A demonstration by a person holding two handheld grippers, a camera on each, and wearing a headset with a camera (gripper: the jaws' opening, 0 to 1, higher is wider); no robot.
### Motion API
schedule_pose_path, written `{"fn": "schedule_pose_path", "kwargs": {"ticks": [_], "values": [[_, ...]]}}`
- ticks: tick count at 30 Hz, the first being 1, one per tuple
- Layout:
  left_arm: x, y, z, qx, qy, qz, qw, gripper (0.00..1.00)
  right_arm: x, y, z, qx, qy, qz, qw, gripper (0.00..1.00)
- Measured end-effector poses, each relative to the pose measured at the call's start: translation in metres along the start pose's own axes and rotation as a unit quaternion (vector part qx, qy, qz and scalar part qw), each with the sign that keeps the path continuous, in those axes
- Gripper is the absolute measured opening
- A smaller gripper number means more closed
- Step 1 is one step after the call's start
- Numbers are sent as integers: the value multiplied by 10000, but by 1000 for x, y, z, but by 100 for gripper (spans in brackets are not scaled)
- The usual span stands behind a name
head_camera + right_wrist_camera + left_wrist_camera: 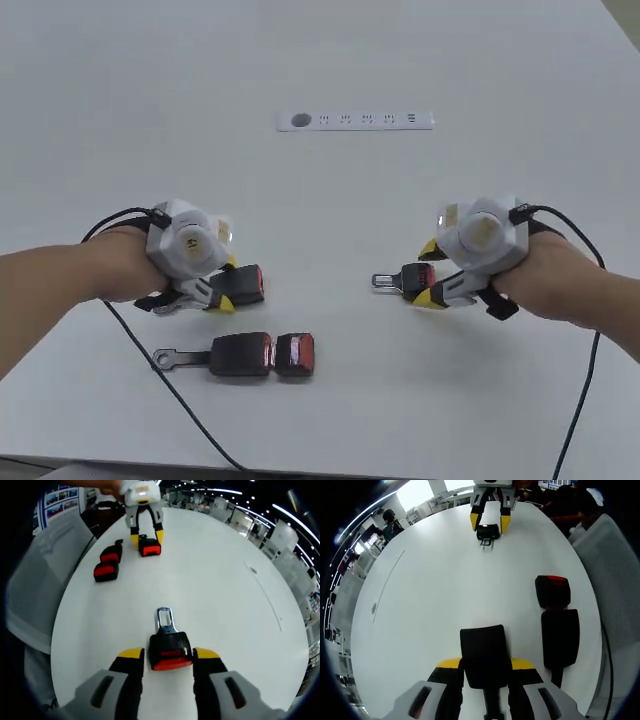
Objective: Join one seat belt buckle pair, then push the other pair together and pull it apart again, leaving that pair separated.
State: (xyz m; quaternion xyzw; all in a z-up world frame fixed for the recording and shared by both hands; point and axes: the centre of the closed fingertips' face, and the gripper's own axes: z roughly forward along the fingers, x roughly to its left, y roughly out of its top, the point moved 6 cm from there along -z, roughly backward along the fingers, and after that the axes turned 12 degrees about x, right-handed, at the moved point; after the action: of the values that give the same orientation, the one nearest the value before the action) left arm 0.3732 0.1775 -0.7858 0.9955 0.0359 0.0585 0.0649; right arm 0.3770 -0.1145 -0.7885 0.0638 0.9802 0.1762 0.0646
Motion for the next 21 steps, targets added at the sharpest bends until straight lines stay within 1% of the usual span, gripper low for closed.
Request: {"fn": "schedule_pose_path", "kwargs": {"ticks": [2,5,7,10,12,14,19,21], "values": [[0,0,0,-16,-29,61,10000,35,-1,0,1,-3,-21,-36,10000,39],[0,0,0,-36,-85,34,10000,34,-4,2,1,-50,-13,-17,10000,35],[-1,2,-1,-27,-102,39,9999,34,-5,0,4,-15,-15,-133,9999,33],[-3,3,-2,-66,-129,38,9999,33,-7,0,4,-30,81,-96,9999,33],[-4,4,-3,-77,-130,36,9999,33,-6,1,4,38,137,-209,9997,32],[-4,4,-4,-67,-125,50,9999,33,-5,3,3,110,156,-283,9994,32],[-5,7,-5,1,-127,72,9999,33,2,14,1,114,171,-241,9995,33],[-5,7,-5,41,-125,98,9999,33,5,19,2,110,164,-330,9993,33]]}}
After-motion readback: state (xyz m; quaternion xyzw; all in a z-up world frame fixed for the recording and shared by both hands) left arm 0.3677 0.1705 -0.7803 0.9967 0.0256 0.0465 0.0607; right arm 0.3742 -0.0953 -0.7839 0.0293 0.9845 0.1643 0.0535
